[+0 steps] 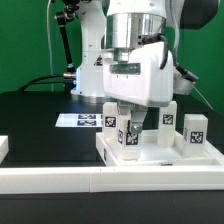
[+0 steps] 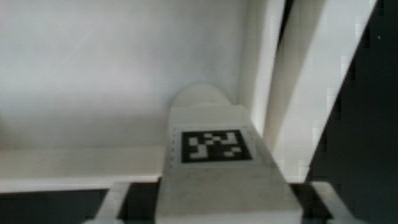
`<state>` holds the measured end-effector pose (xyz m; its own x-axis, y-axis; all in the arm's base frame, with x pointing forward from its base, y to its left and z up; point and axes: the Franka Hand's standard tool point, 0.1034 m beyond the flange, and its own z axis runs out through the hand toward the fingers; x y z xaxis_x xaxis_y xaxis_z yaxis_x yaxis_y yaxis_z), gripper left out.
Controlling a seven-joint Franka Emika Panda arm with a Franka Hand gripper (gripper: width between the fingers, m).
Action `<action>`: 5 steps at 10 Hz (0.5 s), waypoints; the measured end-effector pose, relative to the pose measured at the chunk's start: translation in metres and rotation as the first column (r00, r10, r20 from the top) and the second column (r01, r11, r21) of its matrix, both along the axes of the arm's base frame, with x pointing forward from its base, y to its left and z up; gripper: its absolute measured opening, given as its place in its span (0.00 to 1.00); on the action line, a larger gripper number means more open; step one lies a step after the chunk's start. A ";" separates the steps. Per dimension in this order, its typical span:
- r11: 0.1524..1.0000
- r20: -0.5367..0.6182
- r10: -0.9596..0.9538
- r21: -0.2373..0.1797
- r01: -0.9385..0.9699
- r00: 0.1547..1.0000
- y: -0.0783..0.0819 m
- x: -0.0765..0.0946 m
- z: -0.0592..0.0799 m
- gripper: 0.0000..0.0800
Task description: Assemble square table
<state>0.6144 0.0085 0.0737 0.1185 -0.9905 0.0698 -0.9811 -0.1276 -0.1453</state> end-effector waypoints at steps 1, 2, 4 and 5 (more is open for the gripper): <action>0.996 0.004 -0.087 0.014 0.087 0.996 0.001 0.000 0.000 0.36; 0.983 0.007 -0.181 0.029 0.181 0.983 0.001 0.000 0.000 0.36; 0.953 0.009 -0.301 0.050 0.300 0.954 0.001 0.000 0.000 0.36; 0.928 0.005 -0.367 0.070 0.366 0.930 0.000 0.000 0.000 0.36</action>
Offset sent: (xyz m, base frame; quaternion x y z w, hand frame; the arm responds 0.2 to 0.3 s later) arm -0.0031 0.0007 -0.0011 -0.0068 -0.0063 0.1494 0.9887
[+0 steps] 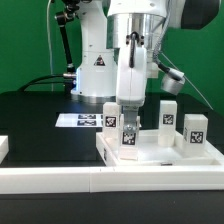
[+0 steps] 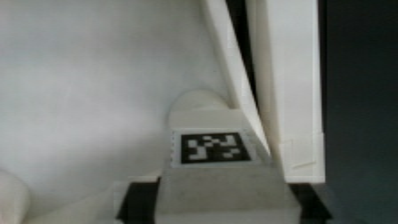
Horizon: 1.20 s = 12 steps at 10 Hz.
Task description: Assemble square table
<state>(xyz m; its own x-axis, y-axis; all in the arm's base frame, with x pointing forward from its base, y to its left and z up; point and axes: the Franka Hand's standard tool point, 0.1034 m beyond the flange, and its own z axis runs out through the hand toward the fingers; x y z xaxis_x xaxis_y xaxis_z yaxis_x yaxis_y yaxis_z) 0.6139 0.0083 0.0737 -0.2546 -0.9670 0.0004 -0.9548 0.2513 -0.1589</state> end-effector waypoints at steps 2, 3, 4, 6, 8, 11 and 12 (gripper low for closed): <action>0.999 0.003 -0.031 0.010 0.031 1.000 0.000 0.000 0.000 0.36; 1.000 0.002 -0.007 0.006 0.007 1.000 0.000 0.000 0.000 0.36; 1.000 0.000 0.015 0.003 -0.015 1.000 0.000 0.000 0.000 0.57; 0.993 -0.005 0.118 -0.012 -0.118 0.993 -0.001 0.000 0.000 0.80; 0.933 -0.021 0.355 -0.050 -0.355 0.935 -0.003 0.001 0.001 0.81; 0.819 -0.046 0.565 -0.083 -0.567 0.824 -0.004 0.001 0.001 0.81; 0.811 -0.048 0.577 -0.083 -0.579 0.815 -0.003 0.001 0.000 0.81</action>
Offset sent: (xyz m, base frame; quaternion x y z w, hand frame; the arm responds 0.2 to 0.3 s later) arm 0.0000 0.0000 0.0000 0.0000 0.0000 -0.0650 0.9979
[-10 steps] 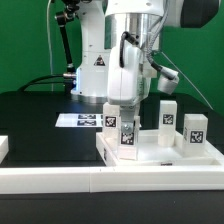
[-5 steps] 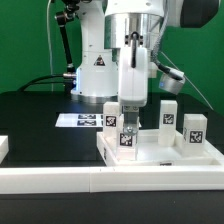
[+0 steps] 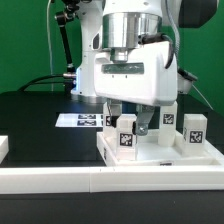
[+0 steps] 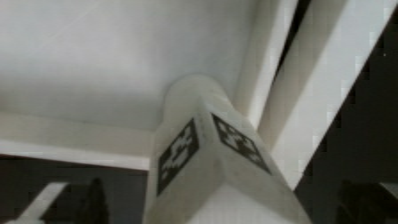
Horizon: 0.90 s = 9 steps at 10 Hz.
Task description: Assemble square table
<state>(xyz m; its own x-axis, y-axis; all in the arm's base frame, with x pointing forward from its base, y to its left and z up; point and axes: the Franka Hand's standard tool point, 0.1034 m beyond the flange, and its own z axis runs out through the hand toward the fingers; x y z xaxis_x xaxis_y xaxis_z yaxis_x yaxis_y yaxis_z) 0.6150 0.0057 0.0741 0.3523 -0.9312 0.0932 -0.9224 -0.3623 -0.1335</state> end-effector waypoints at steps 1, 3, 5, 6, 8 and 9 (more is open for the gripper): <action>0.995 -0.005 0.098 -0.016 -0.098 0.995 -0.001 0.000 0.000 0.81; 0.972 -0.014 0.230 -0.037 -0.230 0.973 -0.002 0.000 0.000 0.81; 0.915 -0.031 0.398 -0.062 -0.399 0.917 -0.003 0.000 0.000 0.81; 0.883 -0.037 0.462 -0.071 -0.464 0.886 -0.003 0.001 0.001 0.81; 0.824 -0.050 0.558 -0.086 -0.561 0.828 -0.001 0.002 0.001 0.81; 0.781 -0.062 0.614 -0.095 -0.617 0.787 0.000 0.001 0.001 0.81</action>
Offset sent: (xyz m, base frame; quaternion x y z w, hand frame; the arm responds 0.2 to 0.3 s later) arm 0.0032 -0.0006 0.0021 -0.0136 -0.0068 -0.1887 0.9819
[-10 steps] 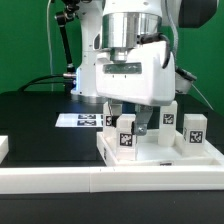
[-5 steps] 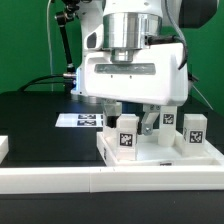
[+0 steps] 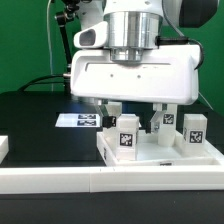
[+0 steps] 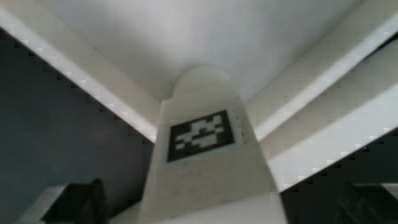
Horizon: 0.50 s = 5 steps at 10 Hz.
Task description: Assemble square table
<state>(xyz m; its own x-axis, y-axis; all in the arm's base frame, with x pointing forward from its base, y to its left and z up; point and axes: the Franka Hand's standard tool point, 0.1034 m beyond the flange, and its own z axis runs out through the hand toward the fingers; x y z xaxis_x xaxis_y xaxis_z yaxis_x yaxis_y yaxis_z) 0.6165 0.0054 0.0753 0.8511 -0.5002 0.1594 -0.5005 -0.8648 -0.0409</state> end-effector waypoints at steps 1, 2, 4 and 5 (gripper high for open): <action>0.999 -0.002 0.045 -0.007 -0.045 0.999 0.000 0.000 0.000 0.81; 0.995 -0.006 0.097 -0.018 -0.097 0.995 0.000 0.000 0.000 0.81; 0.978 -0.018 0.203 -0.043 -0.203 0.979 -0.001 0.000 0.000 0.81; 0.962 -0.027 0.265 -0.057 -0.266 0.964 -0.002 0.000 0.000 0.81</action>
Offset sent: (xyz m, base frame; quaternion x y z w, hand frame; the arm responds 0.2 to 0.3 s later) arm 0.0001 0.0032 -0.0001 0.0000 0.0029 -0.1259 0.9920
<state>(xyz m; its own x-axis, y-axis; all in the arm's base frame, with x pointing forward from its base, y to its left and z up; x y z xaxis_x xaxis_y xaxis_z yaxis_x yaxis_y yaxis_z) 0.6164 0.0037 0.0752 0.9552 -0.2462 0.1644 -0.2532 -0.9672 0.0222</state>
